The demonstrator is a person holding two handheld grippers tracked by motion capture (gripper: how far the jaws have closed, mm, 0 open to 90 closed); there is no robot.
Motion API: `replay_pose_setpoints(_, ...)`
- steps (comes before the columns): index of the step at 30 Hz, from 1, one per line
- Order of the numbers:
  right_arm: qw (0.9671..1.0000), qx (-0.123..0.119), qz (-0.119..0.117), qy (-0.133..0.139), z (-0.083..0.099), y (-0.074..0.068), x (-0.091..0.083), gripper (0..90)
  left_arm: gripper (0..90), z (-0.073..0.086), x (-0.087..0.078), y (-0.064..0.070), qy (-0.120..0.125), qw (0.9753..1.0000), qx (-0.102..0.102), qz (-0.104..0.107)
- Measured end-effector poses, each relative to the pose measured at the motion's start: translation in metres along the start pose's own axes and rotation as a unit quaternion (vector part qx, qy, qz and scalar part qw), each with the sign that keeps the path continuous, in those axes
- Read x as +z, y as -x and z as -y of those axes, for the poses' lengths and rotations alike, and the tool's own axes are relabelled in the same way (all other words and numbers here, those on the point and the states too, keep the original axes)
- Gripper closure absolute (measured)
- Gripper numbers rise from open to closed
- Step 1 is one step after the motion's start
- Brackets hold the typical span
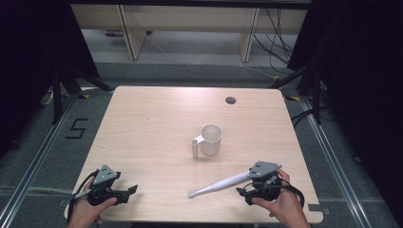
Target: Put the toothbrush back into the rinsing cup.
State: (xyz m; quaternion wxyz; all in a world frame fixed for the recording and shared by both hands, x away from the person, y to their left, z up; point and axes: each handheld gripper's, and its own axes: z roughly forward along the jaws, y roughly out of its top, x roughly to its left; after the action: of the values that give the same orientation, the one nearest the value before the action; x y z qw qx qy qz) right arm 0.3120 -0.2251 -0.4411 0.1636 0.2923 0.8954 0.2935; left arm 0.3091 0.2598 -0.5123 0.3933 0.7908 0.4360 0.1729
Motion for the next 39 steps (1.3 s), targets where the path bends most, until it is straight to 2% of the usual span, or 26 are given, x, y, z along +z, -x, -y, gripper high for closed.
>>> replay_pose_setpoints(1,1.0,0.005,-0.002,-0.005,-0.002,-0.002,0.001,22.2,14.7,0.0,0.0,0.0,0.0,1.0,0.0,-0.001)
replay_pose_setpoints(2,0.9999,-0.013,-0.003,0.002,-0.003,0.0,0.004,22.6,14.8,0.0,0.0,0.0,0.0,1.0,0.0,0.0)
replay_pose_setpoints(5,0.9998,-0.02,-0.004,-0.003,-0.008,0.0,0.008,23.5,14.8,0.0,0.0,0.0,0.0,1.0,0.0,0.0)
replay_pose_setpoints(6,0.9994,-0.03,-0.01,-0.015,-0.012,0.001,0.011,24.2,14.8,0.0,0.0,0.0,0.0,1.0,-0.001,0.0)
replay_pose_setpoints(11,0.9987,-0.042,-0.014,-0.023,-0.02,0.0,0.021,25.3,14.8,-0.001,-0.001,0.0,-0.005,1.0,-0.003,-0.002)
replay_pose_setpoints(12,0.9987,-0.035,-0.019,-0.032,-0.023,-0.002,0.024,26.2,14.8,-0.001,-0.001,0.0,-0.006,1.0,-0.002,-0.002)
replay_pose_setpoints(14,0.9983,-0.044,-0.023,-0.031,-0.025,-0.003,0.027,26.7,14.8,-0.001,-0.002,0.0,-0.008,1.0,-0.002,-0.003)
replay_pose_setpoints(16,0.9964,-0.068,-0.027,-0.043,-0.028,-0.002,0.033,27.8,14.8,-0.001,-0.001,0.0,-0.003,1.0,-0.005,-0.002)
replay_pose_setpoints(17,0.9972,-0.06,-0.019,-0.041,-0.028,-0.004,0.035,28.6,14.8,-0.001,-0.001,0.0,-0.004,1.0,-0.003,-0.003)
replay_pose_setpoints(18,0.9964,-0.062,-0.028,-0.051,-0.03,-0.003,0.036,28.9,14.7,-0.001,-0.001,0.0,-0.004,1.0,-0.001,-0.003)
replay_pose_setpoints(19,0.9964,-0.062,-0.028,-0.051,-0.03,-0.003,0.036,28.9,14.8,-0.001,-0.001,0.0,-0.004,1.0,-0.001,-0.003)
replay_pose_setpoints(21,0.9953,-0.067,-0.044,-0.054,-0.032,-0.005,0.043,31.6,14.8,-0.001,-0.002,-0.001,-0.007,1.0,0.001,-0.005)
replay_pose_setpoints(23,0.9952,-0.065,-0.043,-0.059,-0.033,-0.006,0.045,32.4,14.8,-0.001,-0.002,-0.001,-0.007,1.0,0.001,-0.005)
replay_pose_setpoints(27,0.9928,-0.07,-0.054,-0.081,-0.035,-0.003,0.054,35.7,14.7,-0.001,-0.001,-0.001,-0.004,1.0,0.0,-0.004)
replay_pose_setpoints(28,0.9923,-0.077,-0.055,-0.08,-0.035,-0.002,0.057,36.1,14.8,-0.001,-0.001,-0.001,-0.004,1.0,0.0,-0.004)
replay_pose_setpoints(31,0.992,-0.071,-0.055,-0.088,-0.035,-0.003,0.061,37.0,14.8,-0.001,-0.001,-0.001,-0.007,1.0,0.0,-0.004)
replay_pose_setpoints(32,0.9912,-0.081,-0.058,-0.087,-0.036,-0.002,0.063,37.0,14.8,-0.001,-0.001,-0.001,-0.006,1.0,0.001,-0.005)
replay_pose_setpoints(35,0.9903,-0.085,-0.063,-0.09,-0.035,-0.001,0.066,37.1,14.8,-0.001,-0.002,-0.001,-0.006,1.0,0.0,-0.004)
replay_pose_setpoints(39,0.9899,-0.083,-0.063,-0.097,-0.035,-0.003,0.07,38.1,14.8,-0.001,-0.001,-0.001,-0.004,1.0,0.001,-0.003)
